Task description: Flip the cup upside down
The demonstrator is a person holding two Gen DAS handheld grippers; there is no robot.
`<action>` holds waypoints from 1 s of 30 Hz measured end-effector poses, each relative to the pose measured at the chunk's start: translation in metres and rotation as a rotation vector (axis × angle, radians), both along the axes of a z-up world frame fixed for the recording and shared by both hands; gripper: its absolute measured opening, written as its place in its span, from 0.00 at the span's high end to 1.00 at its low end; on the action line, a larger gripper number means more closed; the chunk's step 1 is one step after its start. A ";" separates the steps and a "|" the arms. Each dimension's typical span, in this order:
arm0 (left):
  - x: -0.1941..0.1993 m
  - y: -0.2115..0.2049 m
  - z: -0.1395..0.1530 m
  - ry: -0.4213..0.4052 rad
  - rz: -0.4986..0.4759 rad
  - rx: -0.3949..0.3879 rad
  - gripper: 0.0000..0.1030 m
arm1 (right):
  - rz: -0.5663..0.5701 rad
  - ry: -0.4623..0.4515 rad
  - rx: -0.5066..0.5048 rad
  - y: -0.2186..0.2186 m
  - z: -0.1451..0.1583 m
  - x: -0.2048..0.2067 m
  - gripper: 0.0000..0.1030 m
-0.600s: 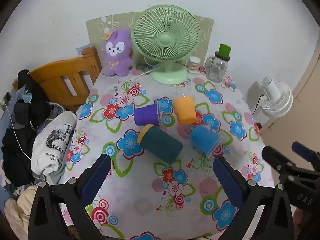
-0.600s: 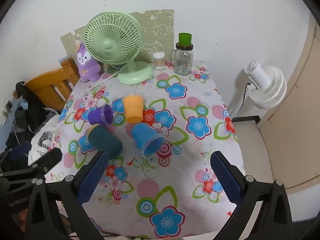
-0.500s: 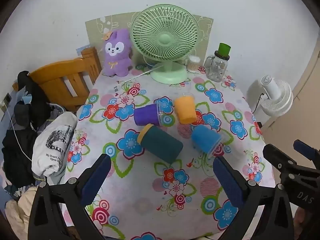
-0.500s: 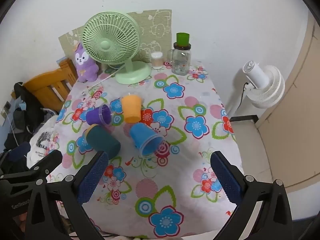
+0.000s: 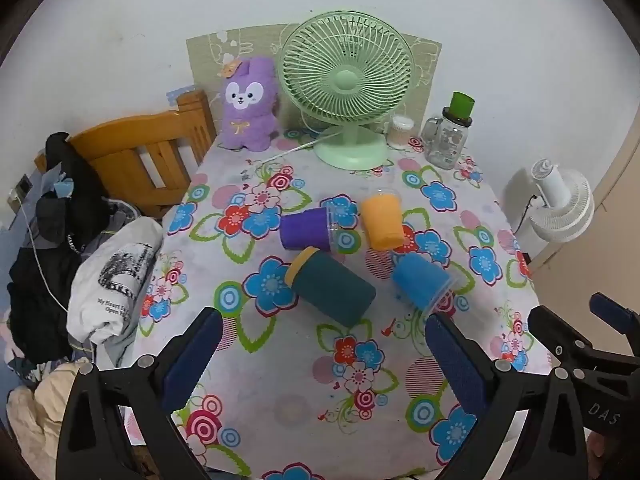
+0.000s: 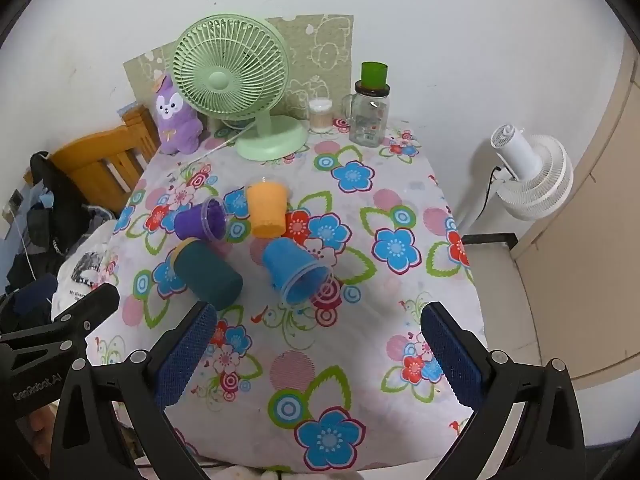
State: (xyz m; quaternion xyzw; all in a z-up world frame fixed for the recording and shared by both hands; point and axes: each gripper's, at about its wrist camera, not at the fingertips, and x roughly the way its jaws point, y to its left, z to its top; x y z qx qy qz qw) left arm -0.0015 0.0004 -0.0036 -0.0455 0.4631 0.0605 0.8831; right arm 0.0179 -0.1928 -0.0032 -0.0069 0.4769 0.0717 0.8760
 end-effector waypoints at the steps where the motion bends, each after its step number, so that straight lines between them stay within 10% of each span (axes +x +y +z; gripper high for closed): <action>1: -0.001 0.001 -0.002 -0.001 0.001 0.000 0.01 | 0.004 0.001 0.000 0.000 0.000 0.000 0.00; 30: 0.003 0.004 -0.005 0.007 -0.002 -0.011 0.01 | 0.028 0.006 0.001 0.005 -0.001 0.003 0.00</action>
